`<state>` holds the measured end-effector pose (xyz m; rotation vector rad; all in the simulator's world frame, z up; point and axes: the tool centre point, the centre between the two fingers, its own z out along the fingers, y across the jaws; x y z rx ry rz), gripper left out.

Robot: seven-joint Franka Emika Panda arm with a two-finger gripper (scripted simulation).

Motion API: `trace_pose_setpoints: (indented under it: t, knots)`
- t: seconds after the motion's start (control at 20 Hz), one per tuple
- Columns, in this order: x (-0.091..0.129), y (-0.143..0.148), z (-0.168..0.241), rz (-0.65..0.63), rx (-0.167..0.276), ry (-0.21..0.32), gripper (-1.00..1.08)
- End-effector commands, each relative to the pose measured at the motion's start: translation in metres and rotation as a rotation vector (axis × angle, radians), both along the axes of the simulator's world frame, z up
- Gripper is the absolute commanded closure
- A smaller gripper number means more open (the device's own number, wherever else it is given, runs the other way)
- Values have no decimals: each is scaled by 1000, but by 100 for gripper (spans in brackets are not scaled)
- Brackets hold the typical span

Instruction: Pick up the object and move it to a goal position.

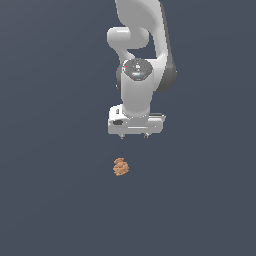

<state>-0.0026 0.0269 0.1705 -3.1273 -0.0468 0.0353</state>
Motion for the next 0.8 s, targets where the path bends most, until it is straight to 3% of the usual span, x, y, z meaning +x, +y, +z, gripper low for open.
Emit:
trace_pose_setpoints:
  t: [0.0, 0.75]
  knots:
    - [0, 0, 0, 0, 0, 0, -92]
    - [7, -3, 9, 18, -12, -30, -92]
